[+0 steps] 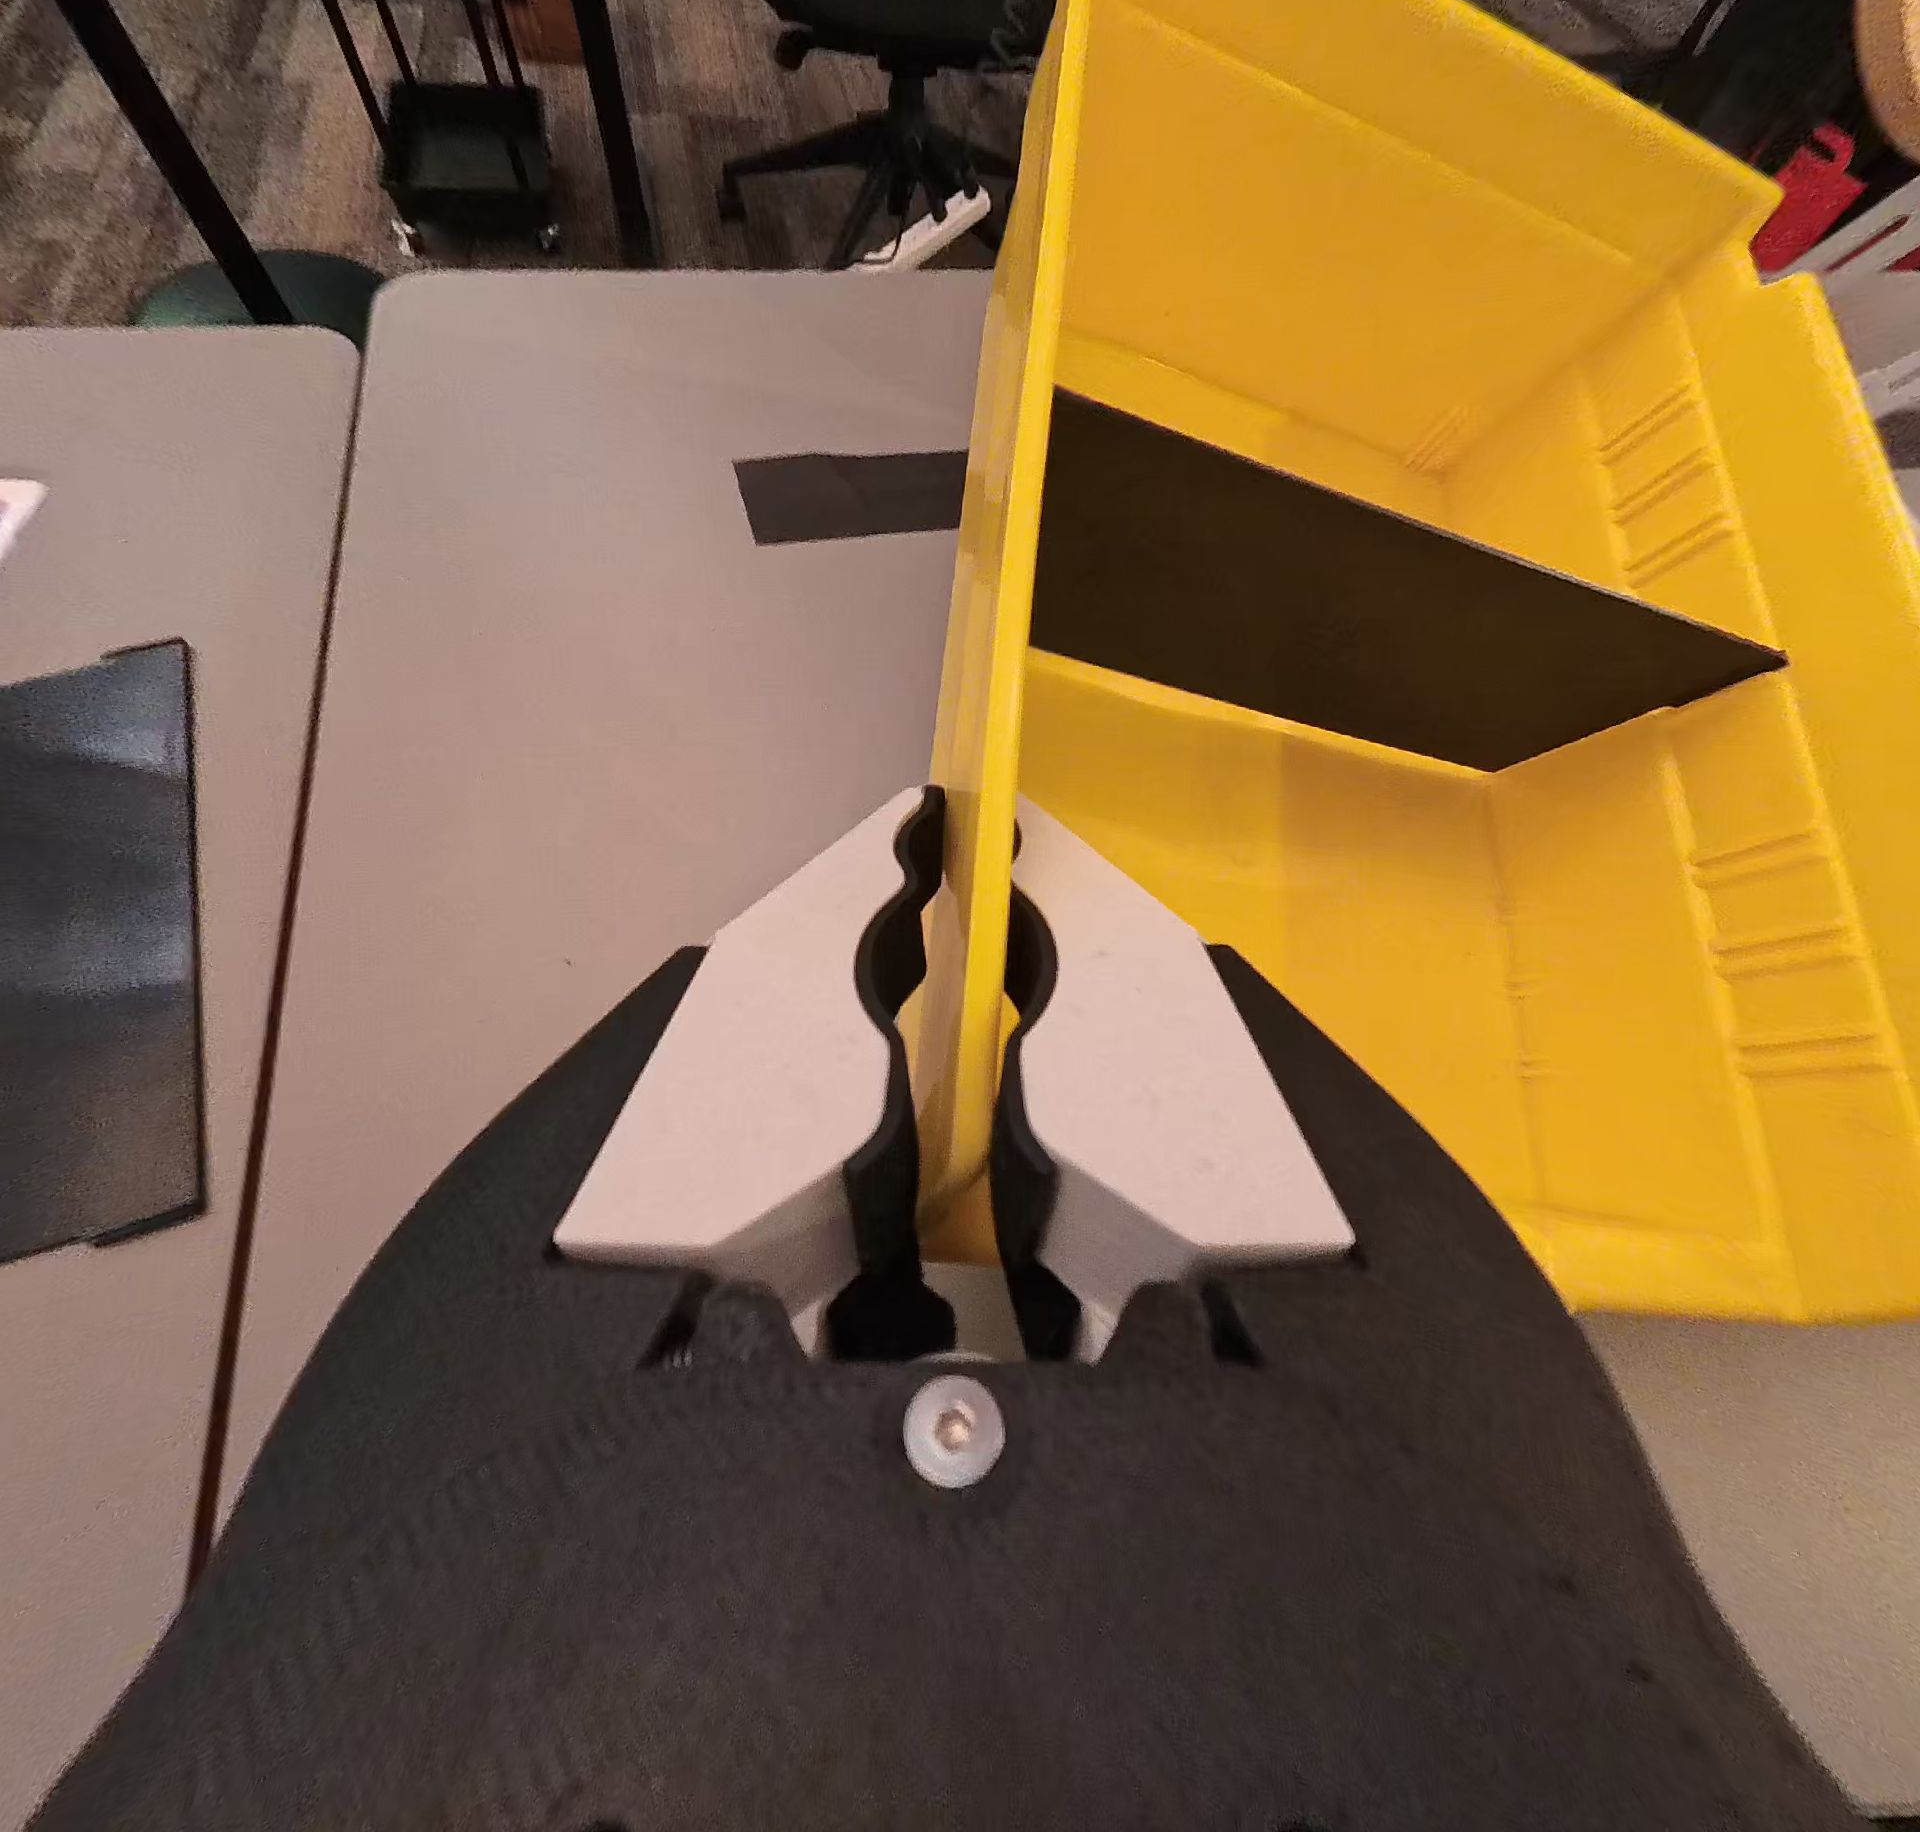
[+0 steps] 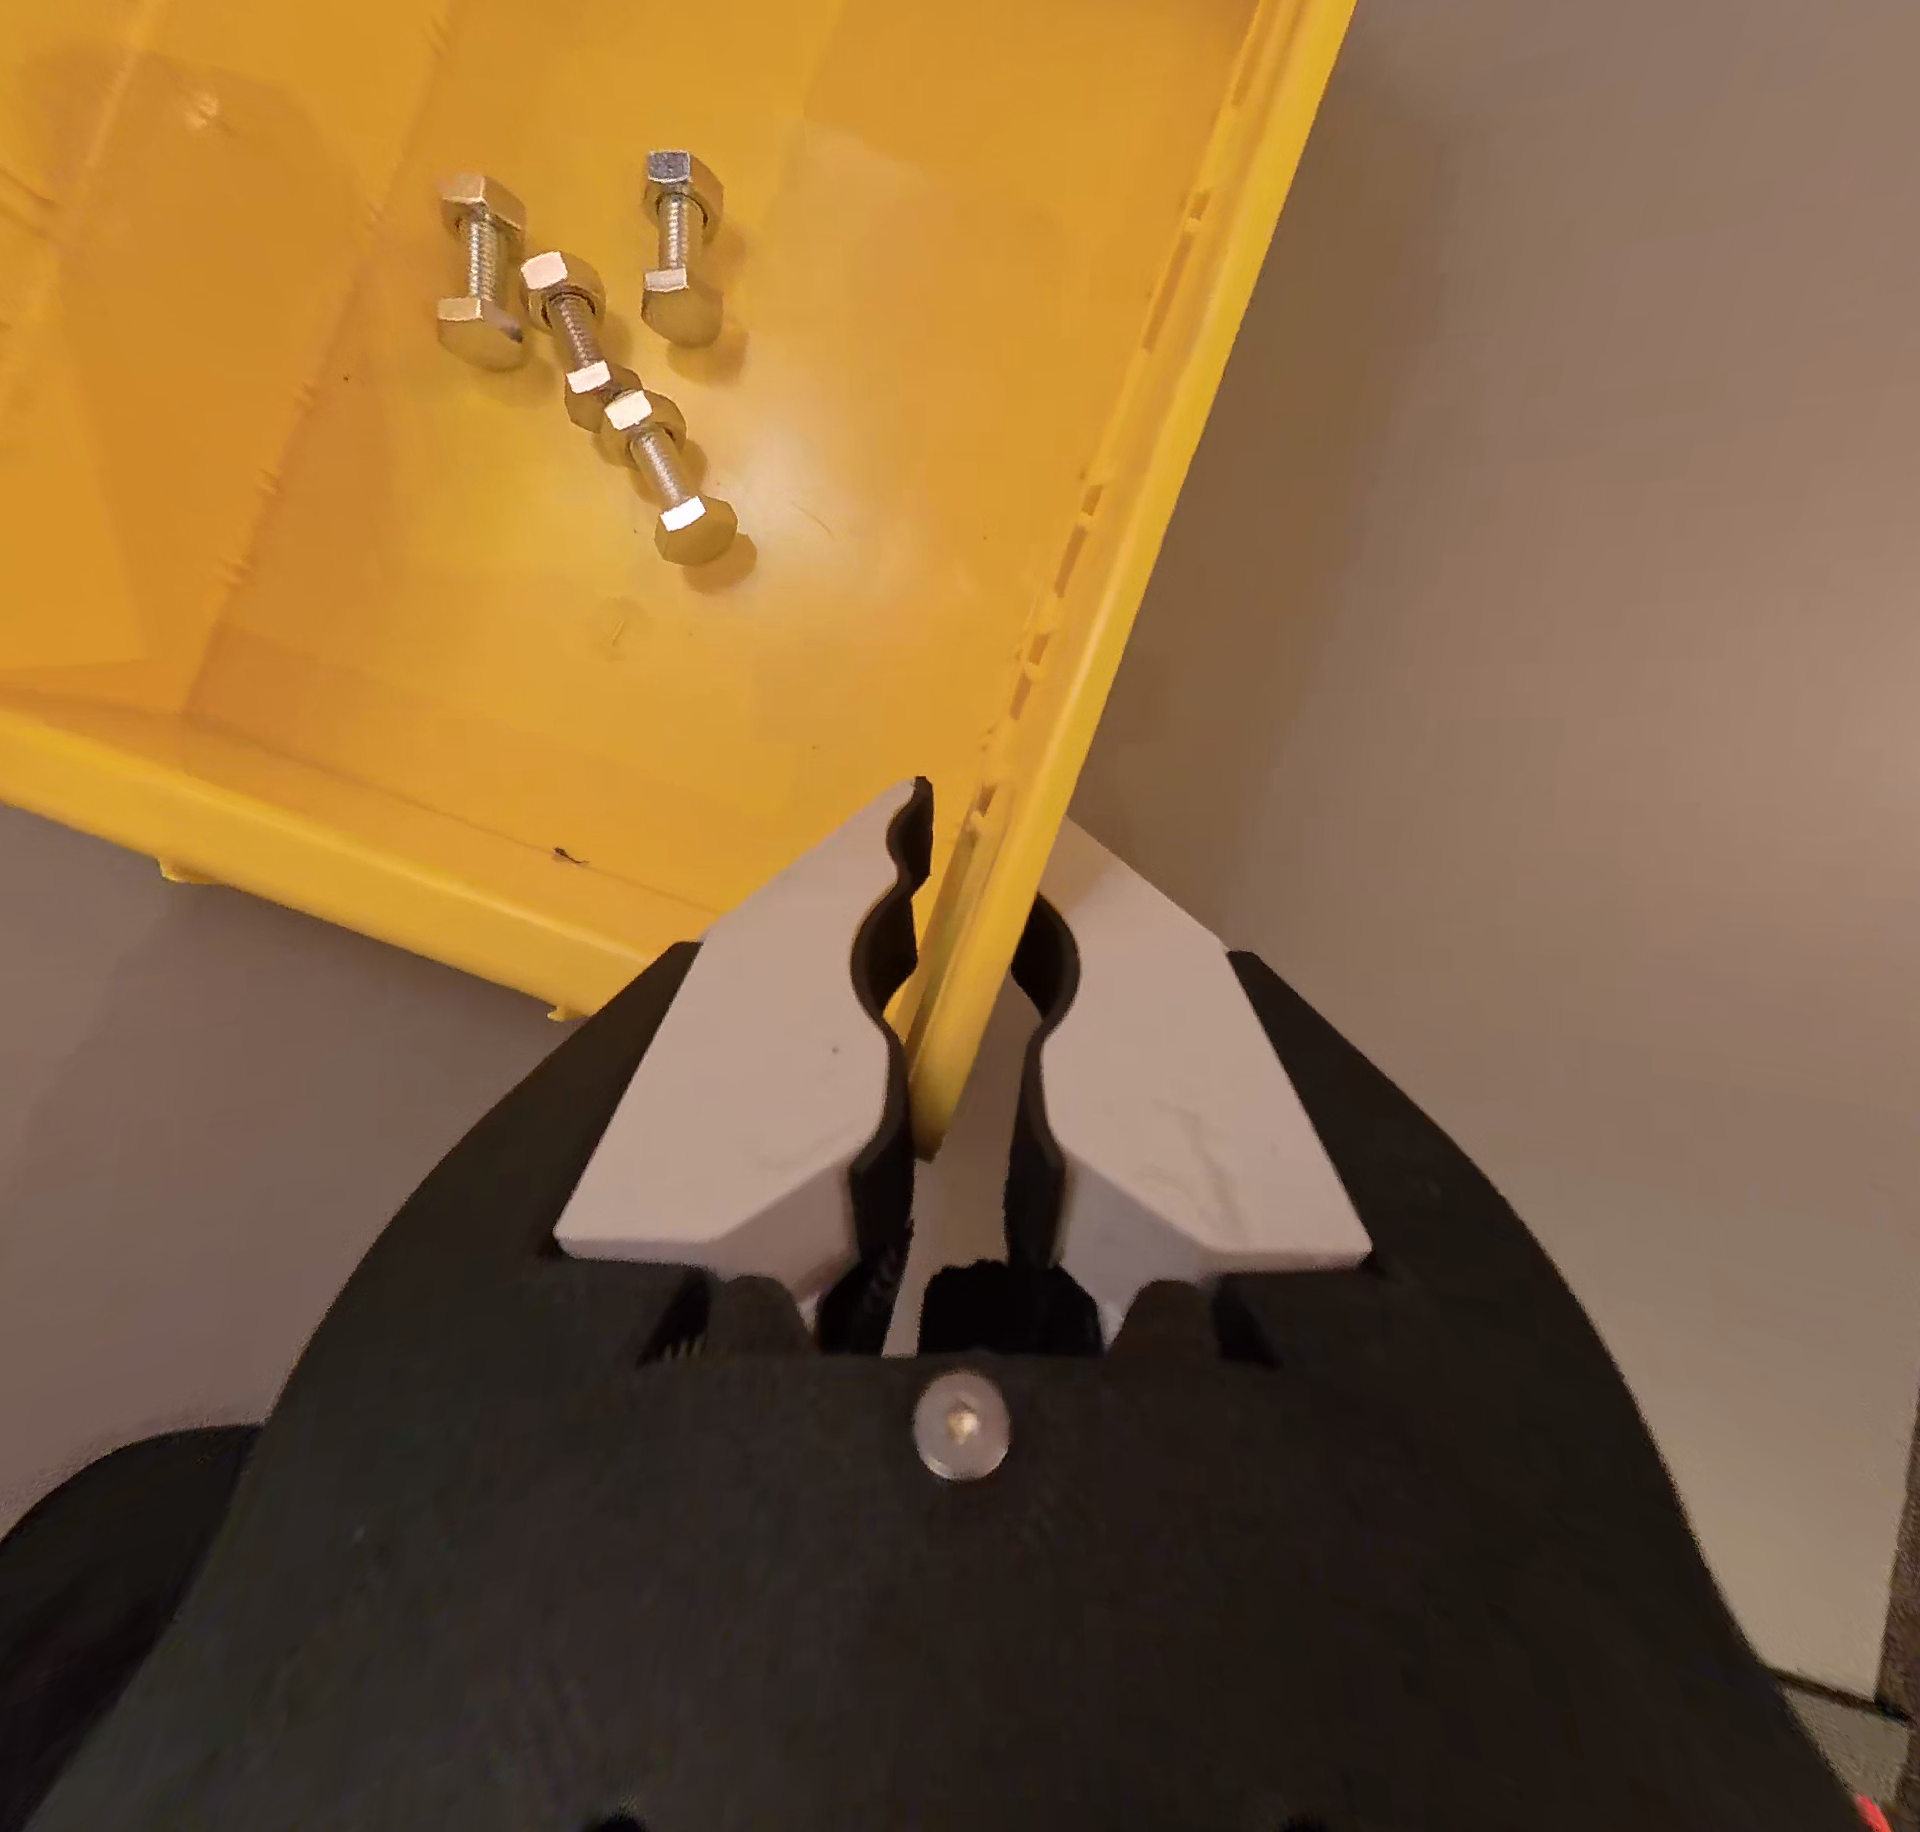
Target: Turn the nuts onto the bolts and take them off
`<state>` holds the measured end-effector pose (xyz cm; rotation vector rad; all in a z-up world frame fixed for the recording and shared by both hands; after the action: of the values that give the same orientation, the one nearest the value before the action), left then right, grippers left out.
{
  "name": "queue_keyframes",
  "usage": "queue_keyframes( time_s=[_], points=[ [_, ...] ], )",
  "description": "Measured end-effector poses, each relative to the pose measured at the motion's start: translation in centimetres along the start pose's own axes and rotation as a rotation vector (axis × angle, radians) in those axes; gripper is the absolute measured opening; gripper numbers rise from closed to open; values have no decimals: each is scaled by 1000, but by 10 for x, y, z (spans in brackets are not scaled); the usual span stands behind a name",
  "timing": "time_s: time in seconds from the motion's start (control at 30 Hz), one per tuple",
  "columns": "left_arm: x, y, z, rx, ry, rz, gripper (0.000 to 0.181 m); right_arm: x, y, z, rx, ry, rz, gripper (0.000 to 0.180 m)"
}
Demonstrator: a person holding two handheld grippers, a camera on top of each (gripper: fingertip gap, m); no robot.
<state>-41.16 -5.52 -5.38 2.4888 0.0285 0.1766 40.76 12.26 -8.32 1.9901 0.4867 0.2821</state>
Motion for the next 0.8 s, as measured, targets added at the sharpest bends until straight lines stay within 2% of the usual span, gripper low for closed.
queue_keyframes(
  time_s=[0.03, 0.3, 0.8],
  points=[
    [0, 4, -2, 19, -10, -4, 3, -7, 1, 2, -4, 12, 2, 9],
    [-4, 31, -14, 114, -18, -20, 4, -74, 6, 15, -15, 113, -56, 6],
    [-21, 54, -17, 212, 71, 1, 3, -156, 21, 52, 32, 134, -71, 26]
  ],
)
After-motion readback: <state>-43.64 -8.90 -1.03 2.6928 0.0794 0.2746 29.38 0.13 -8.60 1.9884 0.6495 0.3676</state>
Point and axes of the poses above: each gripper's, where its closed fingertips meet, y back along the fingers, z out of its underside, x = y × z across the jaws, the point moved 8 cm from there along y, back along the fingers, and after that the axes turned 8 degrees about -x, right-handed, at the moved point
